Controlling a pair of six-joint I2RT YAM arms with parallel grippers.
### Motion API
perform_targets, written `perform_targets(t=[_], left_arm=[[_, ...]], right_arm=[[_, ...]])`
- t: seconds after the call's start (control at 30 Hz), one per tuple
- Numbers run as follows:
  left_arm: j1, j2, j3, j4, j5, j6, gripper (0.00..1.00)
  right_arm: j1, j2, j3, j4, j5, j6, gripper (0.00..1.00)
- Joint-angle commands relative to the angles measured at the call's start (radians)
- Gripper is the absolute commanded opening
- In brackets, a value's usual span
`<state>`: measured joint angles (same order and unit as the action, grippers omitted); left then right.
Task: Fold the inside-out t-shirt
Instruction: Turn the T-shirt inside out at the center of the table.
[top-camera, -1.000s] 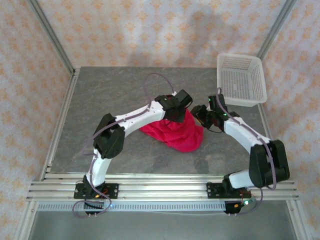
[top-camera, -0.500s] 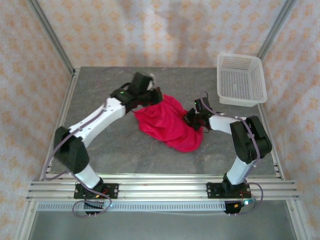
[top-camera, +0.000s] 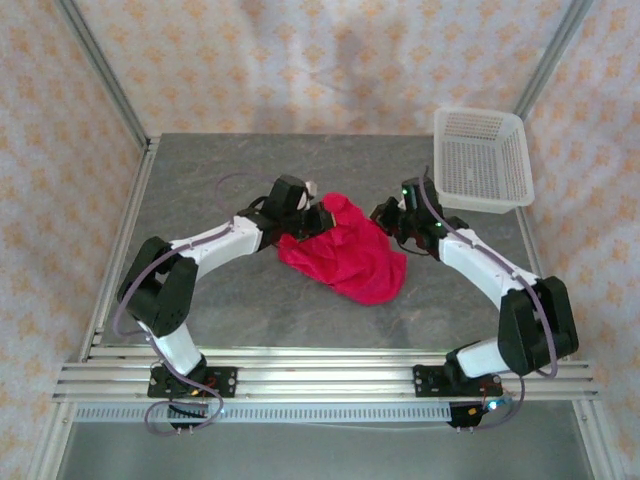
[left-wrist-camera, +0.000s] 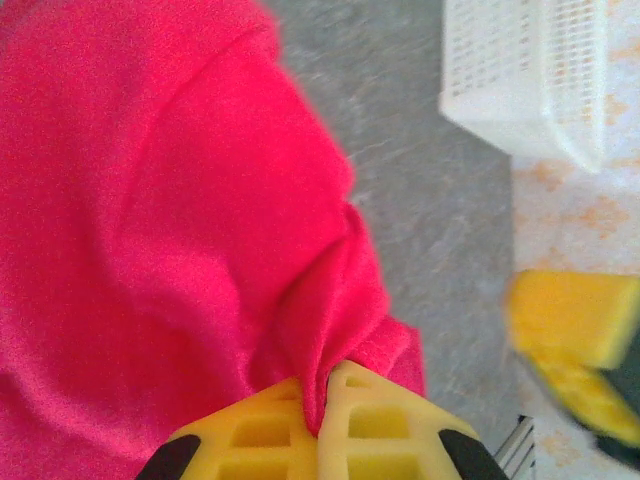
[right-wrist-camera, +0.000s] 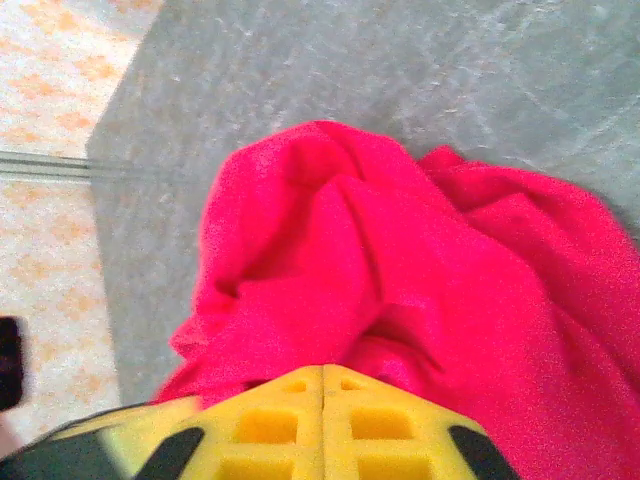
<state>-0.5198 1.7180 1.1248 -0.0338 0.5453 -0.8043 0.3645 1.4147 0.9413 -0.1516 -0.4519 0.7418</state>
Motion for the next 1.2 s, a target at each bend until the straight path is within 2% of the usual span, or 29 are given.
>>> perform_targets(t=[0.0,0.1,0.23,0.27,0.53,0.6,0.67,0.7,0.87,0.97,1.17], left_arm=[[0.02,-0.011,-0.049,0.081,-0.008,-0.006,0.0],[0.03,-0.042,-0.079,0.075,-0.022,-0.001,0.0],[0.037,-0.067,-0.074,0.036,-0.028,0.02,0.0],[0.038,-0.068,-0.073,0.034,-0.028,0.022,0.0],[0.04,-0.047,-0.077,0.082,-0.003,-0.01,0.0],[0.04,-0.048,-0.074,0.082,0.0,-0.014,0.0],[0.042,-0.058,-0.066,0.058,-0.007,-0.001,0.0],[0.043,-0.065,-0.059,0.036,-0.015,0.009,0.0],[0.08,-0.095,0.001,-0.108,-0.061,0.087,0.0],[0.099,-0.103,0.042,-0.138,-0.066,0.103,0.0],[0.1,-0.087,0.127,-0.148,-0.054,0.106,0.0]], right_arm=[[0.044,0.071,0.042,-0.01,0.012,-0.025,0.02],[0.083,0.153,0.096,0.001,0.009,-0.026,0.05],[0.113,0.209,0.119,0.047,0.004,0.011,0.38],[0.118,0.214,0.119,0.06,0.003,0.023,0.41],[0.145,0.262,0.126,0.13,0.045,0.101,0.49],[0.145,0.306,0.152,0.166,0.046,0.134,0.43],[0.143,0.349,0.202,0.17,0.021,0.167,0.08],[0.142,0.351,0.226,0.153,0.015,0.165,0.0],[0.125,0.175,0.403,-0.146,0.069,0.047,0.0],[0.118,0.079,0.51,-0.298,0.091,-0.013,0.0],[0.11,0.006,0.517,-0.349,0.021,-0.003,0.0]])
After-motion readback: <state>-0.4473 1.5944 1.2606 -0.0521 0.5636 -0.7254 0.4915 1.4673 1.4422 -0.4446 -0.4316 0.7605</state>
